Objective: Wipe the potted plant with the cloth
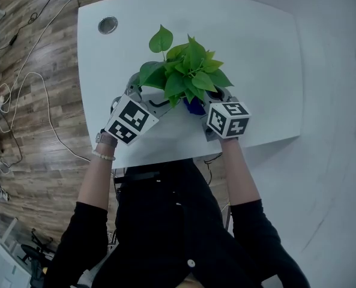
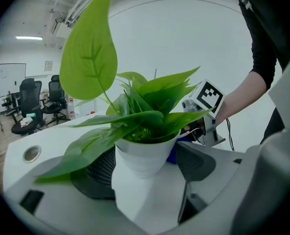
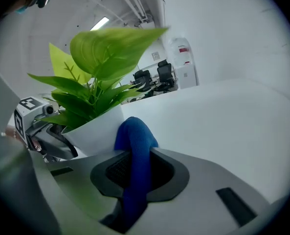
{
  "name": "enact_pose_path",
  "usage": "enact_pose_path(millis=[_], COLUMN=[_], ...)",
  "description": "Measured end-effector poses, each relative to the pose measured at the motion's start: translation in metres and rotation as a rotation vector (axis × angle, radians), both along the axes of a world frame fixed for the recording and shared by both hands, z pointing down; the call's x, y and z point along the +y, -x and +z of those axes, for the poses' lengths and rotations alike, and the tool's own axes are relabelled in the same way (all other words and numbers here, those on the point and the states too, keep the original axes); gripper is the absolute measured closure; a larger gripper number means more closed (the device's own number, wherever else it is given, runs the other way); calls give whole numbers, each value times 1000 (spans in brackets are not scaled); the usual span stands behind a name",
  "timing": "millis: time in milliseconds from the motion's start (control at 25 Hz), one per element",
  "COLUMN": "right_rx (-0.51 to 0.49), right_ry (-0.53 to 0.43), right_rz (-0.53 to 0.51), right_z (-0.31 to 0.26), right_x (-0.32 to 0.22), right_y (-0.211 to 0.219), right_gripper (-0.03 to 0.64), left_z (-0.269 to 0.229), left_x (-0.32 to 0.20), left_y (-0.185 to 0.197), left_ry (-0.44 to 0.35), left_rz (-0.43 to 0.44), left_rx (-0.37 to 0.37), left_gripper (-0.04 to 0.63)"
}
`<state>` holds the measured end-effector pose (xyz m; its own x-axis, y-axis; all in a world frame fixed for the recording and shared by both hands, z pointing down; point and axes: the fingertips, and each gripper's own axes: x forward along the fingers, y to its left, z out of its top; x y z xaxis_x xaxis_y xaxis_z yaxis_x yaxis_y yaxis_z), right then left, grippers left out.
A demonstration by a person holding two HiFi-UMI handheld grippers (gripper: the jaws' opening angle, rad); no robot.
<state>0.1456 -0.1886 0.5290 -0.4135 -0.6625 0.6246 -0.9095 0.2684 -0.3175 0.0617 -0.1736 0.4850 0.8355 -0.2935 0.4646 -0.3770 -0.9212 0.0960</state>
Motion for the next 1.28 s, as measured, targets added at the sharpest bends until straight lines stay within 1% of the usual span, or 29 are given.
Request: enact_pose_path(millis=[80, 280, 400, 520, 640, 800, 1000, 1160, 1280], right_rx=[4, 39, 76, 92, 87, 66, 39, -12, -77], right_ry=[-4, -26, -47, -58, -54, -50, -45, -23, -13], right_rz=[-37, -167, -272, -364, -415, -419, -370, -294, -230], right_z=[3, 6, 7, 2, 6, 10, 10, 10, 6], right_x=[-8, -18, -23, -28, -29, -33, -31, -21, -10], right_y=[2, 9, 19, 36, 53, 58, 56, 53, 52], right_gripper=[529, 529, 529, 529, 529, 529, 529, 529, 529], left_z=[5, 21, 22, 15, 10, 12, 24, 27, 27], left_x=[-2, 0, 2, 2, 7, 11, 17, 17, 18], left_y=[-1, 9, 17, 30, 42, 44, 45, 43, 42], left_ry=[-11, -14, -14, -10, -15, -18, 3, 3, 3], left_rz=[-16, -56, -88, -145, -201, -292, -387, -403, -405], left_rx=[-7, -60, -67, -64, -59, -78, -104, -102, -103], left_gripper=[224, 224, 224, 225, 225, 225, 227, 227, 227])
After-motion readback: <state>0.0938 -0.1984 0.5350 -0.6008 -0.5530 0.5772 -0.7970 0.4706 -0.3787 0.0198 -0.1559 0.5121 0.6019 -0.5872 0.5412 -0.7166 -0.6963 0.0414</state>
